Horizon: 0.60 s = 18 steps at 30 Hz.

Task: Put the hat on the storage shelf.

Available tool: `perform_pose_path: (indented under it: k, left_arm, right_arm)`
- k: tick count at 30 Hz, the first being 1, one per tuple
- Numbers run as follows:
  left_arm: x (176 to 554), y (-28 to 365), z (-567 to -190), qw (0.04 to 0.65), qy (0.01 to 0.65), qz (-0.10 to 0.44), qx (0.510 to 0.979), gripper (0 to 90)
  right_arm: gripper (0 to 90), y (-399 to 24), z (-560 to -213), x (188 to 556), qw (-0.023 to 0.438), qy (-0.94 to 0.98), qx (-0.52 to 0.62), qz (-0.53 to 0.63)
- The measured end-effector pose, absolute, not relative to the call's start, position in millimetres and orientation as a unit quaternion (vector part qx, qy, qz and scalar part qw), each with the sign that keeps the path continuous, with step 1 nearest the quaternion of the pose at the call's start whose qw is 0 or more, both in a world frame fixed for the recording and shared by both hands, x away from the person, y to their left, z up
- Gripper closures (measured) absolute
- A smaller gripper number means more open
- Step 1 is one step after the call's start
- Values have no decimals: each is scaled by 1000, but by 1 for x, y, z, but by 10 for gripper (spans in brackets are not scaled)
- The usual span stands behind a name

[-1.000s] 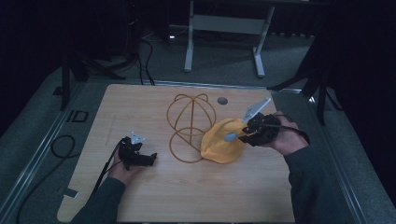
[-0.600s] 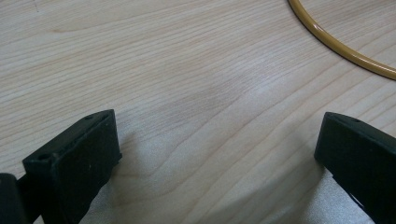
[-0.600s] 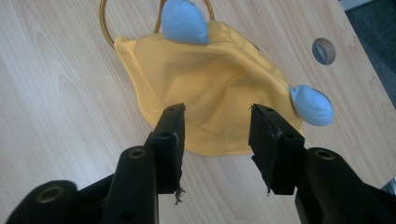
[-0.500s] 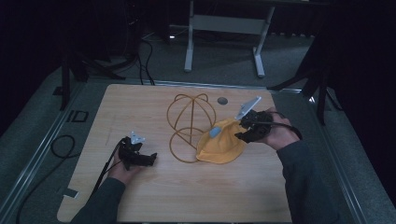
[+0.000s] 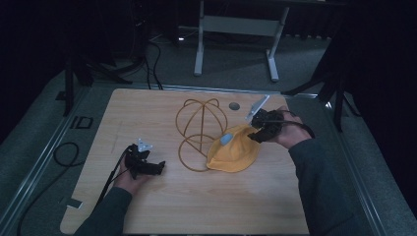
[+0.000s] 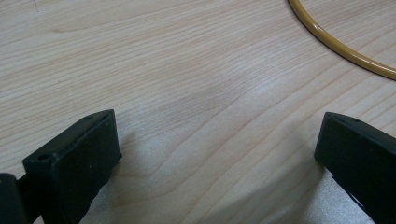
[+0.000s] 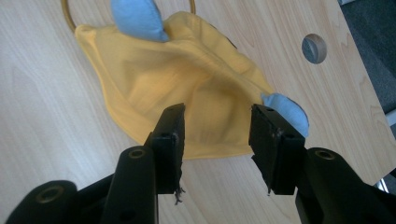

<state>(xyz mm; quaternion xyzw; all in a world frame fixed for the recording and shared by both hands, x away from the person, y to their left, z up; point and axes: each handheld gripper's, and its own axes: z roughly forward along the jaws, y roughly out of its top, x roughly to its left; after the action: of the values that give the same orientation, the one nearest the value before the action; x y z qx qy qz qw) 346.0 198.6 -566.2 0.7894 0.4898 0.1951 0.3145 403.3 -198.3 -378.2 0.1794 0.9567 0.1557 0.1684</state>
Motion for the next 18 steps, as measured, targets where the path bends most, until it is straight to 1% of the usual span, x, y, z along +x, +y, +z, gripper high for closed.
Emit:
perform_pose_path:
  k: [11,18]
  left_arm:
    - [346,198,-566,315,490,196,789,1]
    - [346,199,-566,315,490,196,789,1]
  right_arm:
    - [546,-191,-384,420,171,960,165,146]
    - [546,-179,-393,430,163,967,151,125]
